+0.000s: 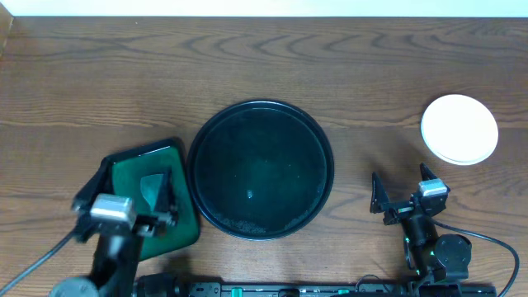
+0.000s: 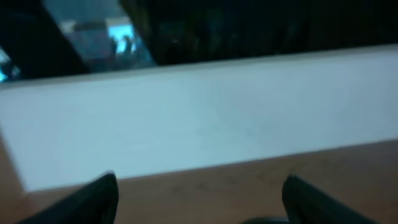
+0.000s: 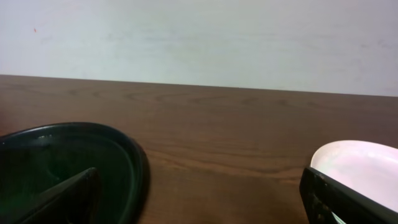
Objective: Clean dirty plates on tray and stack at the side
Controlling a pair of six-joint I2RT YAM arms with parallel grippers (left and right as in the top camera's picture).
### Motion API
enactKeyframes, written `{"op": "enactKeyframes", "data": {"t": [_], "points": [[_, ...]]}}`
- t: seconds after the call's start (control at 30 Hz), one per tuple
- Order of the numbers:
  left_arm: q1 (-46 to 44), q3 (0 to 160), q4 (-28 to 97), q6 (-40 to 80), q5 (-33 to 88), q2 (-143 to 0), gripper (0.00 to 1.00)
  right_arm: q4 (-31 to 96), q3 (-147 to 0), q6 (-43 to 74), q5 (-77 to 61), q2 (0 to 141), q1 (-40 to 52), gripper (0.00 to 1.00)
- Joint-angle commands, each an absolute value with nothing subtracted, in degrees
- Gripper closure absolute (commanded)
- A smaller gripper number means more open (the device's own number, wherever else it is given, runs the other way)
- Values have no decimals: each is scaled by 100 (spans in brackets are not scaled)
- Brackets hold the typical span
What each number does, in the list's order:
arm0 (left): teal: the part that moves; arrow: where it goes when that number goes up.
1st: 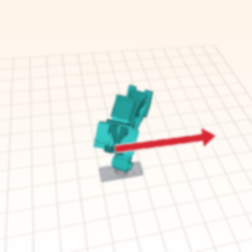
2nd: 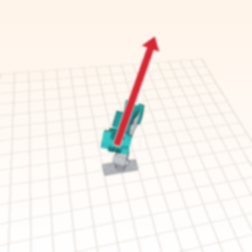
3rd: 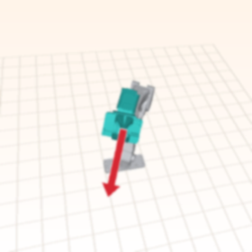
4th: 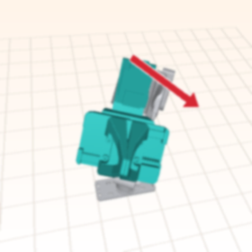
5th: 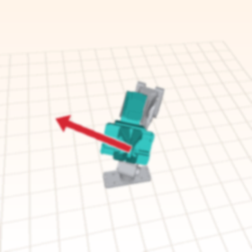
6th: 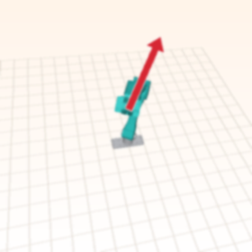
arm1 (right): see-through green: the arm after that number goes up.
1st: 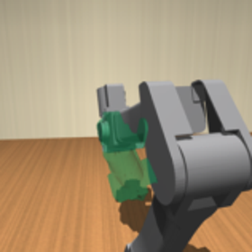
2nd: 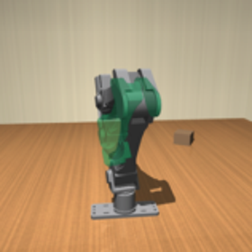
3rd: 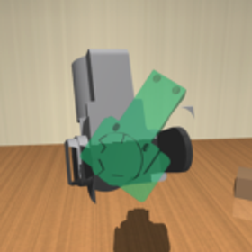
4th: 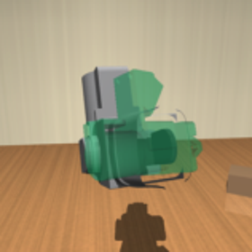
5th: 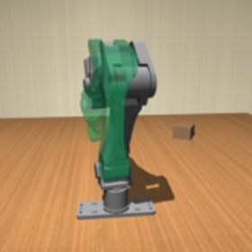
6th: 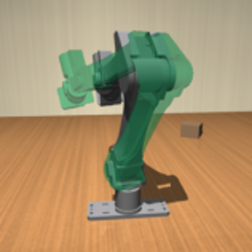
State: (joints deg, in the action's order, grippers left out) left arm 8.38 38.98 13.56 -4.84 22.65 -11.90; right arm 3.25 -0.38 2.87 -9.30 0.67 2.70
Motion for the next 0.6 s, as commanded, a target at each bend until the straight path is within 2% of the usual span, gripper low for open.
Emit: {"op": "enactKeyframes", "data": {"t": [0.0, 0.33, 0.57], "points": [[825, 3216, 578, -49, 2705, -1170, 16, 346, -30, 381, -989, 30, 217, 1], [690, 1586, -1671, 180, 2600, -637, 16, 346, -30, 381, -989, 30, 217, 1], [607, 930, -2163, 180, 2587, -8, 16, 346, -30, 381, -989, 30, 217, 1]]}}
